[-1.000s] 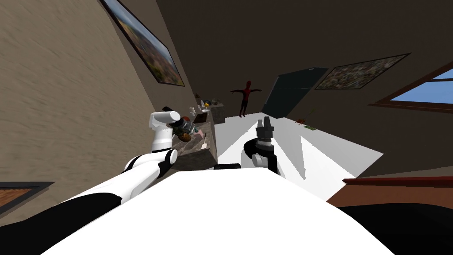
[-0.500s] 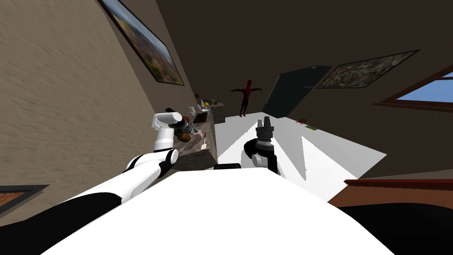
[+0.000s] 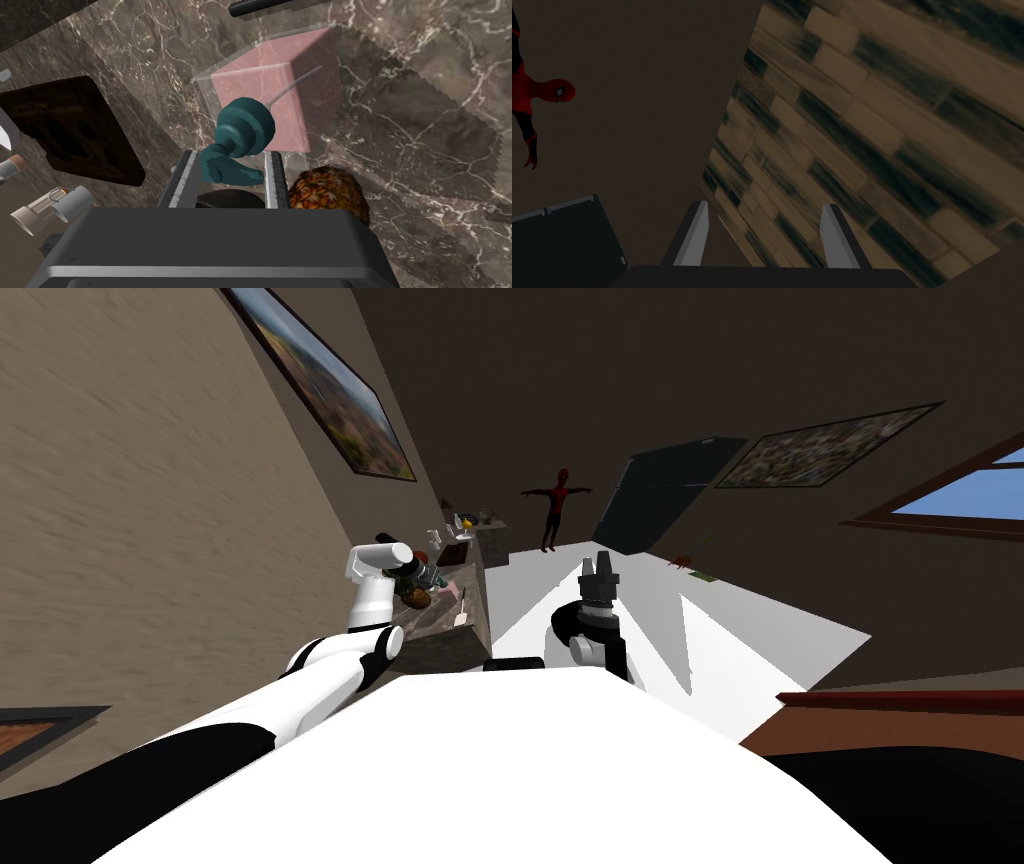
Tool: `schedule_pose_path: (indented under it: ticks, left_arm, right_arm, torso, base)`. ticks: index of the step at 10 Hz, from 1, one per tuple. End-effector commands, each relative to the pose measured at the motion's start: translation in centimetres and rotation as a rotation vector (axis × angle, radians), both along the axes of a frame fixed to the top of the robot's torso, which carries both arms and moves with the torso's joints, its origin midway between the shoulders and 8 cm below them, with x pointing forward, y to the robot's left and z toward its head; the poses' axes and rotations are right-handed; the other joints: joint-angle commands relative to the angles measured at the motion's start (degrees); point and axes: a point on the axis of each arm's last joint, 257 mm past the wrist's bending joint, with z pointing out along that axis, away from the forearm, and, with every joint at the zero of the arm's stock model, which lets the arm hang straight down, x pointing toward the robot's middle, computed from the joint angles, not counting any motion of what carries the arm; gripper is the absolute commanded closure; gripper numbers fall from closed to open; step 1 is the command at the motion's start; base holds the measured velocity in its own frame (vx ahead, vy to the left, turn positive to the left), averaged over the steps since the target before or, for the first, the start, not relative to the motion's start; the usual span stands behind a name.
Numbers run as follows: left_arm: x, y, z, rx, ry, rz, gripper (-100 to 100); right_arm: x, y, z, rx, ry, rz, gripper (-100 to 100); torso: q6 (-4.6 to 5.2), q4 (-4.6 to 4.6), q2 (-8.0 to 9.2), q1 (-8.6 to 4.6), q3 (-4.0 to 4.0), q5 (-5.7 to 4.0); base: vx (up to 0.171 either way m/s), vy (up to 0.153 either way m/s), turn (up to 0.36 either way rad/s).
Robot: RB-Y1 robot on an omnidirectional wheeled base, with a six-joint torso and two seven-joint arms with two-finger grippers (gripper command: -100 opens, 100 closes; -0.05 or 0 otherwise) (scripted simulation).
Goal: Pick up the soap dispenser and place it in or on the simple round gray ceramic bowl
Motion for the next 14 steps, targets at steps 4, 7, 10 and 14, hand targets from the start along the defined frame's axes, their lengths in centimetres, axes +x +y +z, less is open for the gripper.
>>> schedule_pose_path:
  ticks: [4, 7, 10, 14]
  left_arm:
    - [-0.4, 0.0, 0.8, -0.001, 0.005, -0.003, 100]
    - [-0.6, 0.1, 1.4, -0.001, 0.002, -0.005, 100]
    - [0.2, 0.3, 3.1, 0.000, -0.032, 0.017, 100]
    - [2.0, 0.8, 5.3, -0.018, -0.085, 0.092, 100]
  right_arm:
    - [0.0, 0.0, 0.0, 0.000, 0.000, 0.000, 0]
    - [0.0, 0.0, 0.0, 0.000, 0.000, 0.000, 0]
    - [0.0, 0.0, 0.0, 0.000, 0.000, 0.000, 0]
    - [0.0, 0.0, 0.0, 0.000, 0.000, 0.000, 0]
  torso:
    - [0.00, -0.01, -0.02, 0.00, -0.02, 0.00]
    - [-0.02, -0.01, 0.00, -0.05, 0.00, -0.03]
    - [-0.06, 0.04, 0.42, -0.06, 0.20, -0.03]
    - [-0.06, 0.12, 0.57, -0.11, 0.33, -0.07]
  base:
    - [0.001, -0.001, 0.003]
    - [0.004, -0.005, 0.014]
    - [-0.113, -0.018, 0.014]
    - [-0.140, -0.015, -0.031]
